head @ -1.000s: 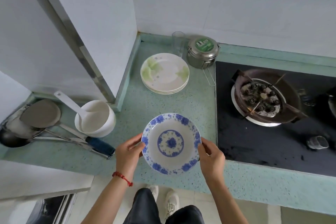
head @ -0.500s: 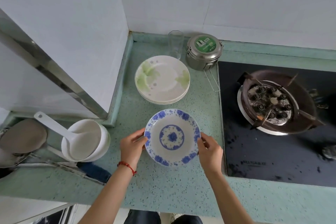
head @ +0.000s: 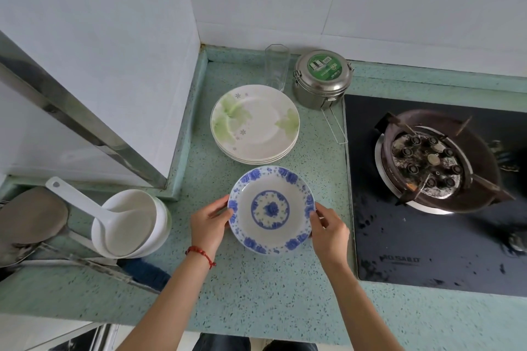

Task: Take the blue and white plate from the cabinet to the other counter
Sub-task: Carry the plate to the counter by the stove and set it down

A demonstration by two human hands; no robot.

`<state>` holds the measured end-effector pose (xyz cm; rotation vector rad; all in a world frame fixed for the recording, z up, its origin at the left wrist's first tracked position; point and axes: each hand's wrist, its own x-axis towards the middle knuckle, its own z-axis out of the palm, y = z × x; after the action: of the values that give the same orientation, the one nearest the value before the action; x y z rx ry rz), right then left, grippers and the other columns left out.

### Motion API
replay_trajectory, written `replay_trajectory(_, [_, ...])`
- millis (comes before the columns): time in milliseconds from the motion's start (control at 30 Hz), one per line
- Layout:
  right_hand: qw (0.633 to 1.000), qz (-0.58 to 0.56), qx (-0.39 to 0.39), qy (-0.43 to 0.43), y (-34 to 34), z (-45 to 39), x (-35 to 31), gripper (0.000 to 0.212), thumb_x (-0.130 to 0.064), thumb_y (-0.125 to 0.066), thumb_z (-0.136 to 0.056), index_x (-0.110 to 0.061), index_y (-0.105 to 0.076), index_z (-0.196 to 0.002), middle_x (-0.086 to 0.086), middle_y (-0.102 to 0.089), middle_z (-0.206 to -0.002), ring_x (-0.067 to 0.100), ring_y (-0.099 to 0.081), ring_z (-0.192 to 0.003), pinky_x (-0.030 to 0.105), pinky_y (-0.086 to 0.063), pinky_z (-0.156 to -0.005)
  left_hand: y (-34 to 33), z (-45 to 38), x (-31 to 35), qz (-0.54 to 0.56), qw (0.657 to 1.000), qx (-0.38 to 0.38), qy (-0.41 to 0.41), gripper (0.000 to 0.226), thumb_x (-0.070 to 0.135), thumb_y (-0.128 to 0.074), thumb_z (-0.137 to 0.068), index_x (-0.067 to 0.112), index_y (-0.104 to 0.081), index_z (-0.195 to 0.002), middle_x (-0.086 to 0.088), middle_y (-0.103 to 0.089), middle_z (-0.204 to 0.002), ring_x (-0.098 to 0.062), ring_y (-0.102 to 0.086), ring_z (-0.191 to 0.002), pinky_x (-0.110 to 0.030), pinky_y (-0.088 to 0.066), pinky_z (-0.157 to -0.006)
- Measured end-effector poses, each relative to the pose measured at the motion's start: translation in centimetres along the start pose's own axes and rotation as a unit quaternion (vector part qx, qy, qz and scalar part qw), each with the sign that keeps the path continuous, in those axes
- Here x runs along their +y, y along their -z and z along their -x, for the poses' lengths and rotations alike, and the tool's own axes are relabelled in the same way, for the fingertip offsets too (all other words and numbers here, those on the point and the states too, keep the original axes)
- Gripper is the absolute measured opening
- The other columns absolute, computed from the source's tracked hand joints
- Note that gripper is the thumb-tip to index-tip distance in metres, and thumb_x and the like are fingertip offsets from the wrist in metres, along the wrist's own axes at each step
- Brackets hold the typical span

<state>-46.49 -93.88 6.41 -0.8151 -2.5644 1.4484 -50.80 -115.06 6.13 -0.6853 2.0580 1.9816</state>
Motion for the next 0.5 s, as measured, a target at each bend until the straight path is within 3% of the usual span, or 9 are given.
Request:
replay_trajectory(200, [1.000, 0.005, -0.003, -0.006, 0.1, -0.1, -0.6, 0.024, -0.011, -0.054, -0.088, -0.008, -0.063, -0.110, 0.005, -0.061, -0.081, 0.021, -0.060, -0.072, 0.043, -0.056, -0.070, -0.1, -0.3, 0.1, -0.017, 1.000, -0.011, -0.008, 0.034, -0.008, -0.058, -0.079, 0.014, -0.066, -0.104, -0.001, -0.070, -0.093, -0.006, -0.070, -0.071, -0.023, -0.058, -0.058])
replay_trajectory(300, [1.000, 0.005, -0.007, -0.018, 0.1, 0.0, -0.7, 0.028, -0.013, -0.054, -0.089, -0.007, -0.060, -0.115, 0.008, -0.065, -0.088, 0.023, -0.062, -0.078, 0.047, -0.056, -0.075, -0.1, -0.1, 0.2, -0.068, 0.997, -0.003, -0.037, 0.032, -0.004, -0.060, -0.080, 0.012, -0.064, -0.107, -0.006, -0.070, -0.099, -0.016, -0.069, -0.084, -0.035, -0.059, -0.073])
replay_trajectory(367, [1.000, 0.011, -0.009, -0.026, 0.3, 0.2, -0.8, 0.032, -0.017, -0.055, -0.089, -0.007, -0.057, -0.119, 0.010, -0.067, -0.095, 0.022, -0.062, -0.081, 0.042, -0.056, -0.077, -0.1, 0.2, 0.4, -0.136, 0.988, 0.000, -0.076, 0.031, 0.001, -0.062, -0.080, 0.007, -0.062, -0.111, -0.011, -0.069, -0.105, -0.018, -0.065, -0.088, -0.038, -0.055, -0.082])
replay_trajectory(500, [0.998, 0.063, -0.001, 0.019, 0.6, 1.2, -0.6, 0.033, -0.019, -0.055, -0.089, -0.009, -0.056, -0.120, 0.008, -0.067, -0.102, 0.013, -0.057, -0.080, 0.024, -0.044, -0.071, 0.5, 1.0, 0.6, -0.233, 0.957, -0.010, -0.171, 0.030, 0.010, -0.063, -0.082, 0.004, -0.061, -0.111, -0.015, -0.071, -0.102, -0.014, -0.063, -0.081, -0.024, -0.051, -0.071])
